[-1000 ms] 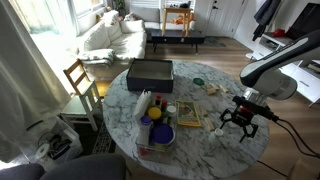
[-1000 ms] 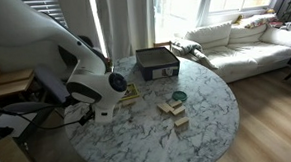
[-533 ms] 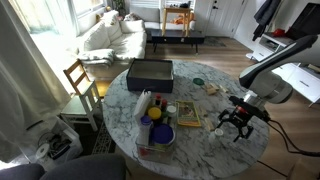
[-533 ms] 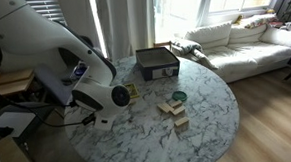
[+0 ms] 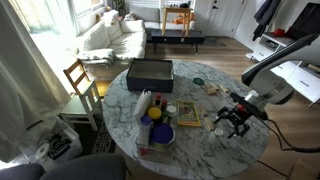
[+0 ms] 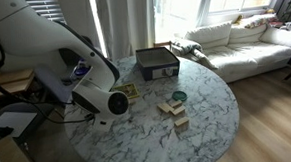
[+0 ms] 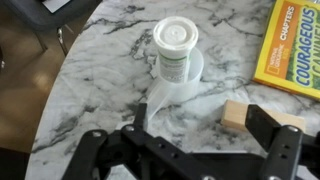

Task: Put the bottle inside the measuring cup then put it inside the container

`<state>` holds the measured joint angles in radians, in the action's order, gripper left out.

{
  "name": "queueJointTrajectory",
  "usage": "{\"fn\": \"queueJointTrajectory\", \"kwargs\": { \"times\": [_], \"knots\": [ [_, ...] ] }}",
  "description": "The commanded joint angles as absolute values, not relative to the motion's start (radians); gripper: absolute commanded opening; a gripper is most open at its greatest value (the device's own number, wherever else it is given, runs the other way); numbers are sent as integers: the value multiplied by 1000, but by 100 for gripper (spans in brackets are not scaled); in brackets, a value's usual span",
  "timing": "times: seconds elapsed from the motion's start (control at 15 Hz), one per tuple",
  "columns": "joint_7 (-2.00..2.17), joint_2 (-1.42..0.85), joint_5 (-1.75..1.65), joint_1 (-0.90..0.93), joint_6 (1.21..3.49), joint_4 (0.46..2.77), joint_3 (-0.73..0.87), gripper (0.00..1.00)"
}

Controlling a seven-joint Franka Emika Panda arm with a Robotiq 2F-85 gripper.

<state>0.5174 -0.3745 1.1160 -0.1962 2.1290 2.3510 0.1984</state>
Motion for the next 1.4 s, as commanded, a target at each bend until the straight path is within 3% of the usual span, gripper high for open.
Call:
{"fn": "queueJointTrajectory", "kwargs": {
  "times": [0.0, 1.33],
  "knots": [
    [449, -381, 1182, -206, 2122, 2384, 207, 100],
    [352, -386, 1306, -207, 2109, 2452, 219, 99]
  ]
}}
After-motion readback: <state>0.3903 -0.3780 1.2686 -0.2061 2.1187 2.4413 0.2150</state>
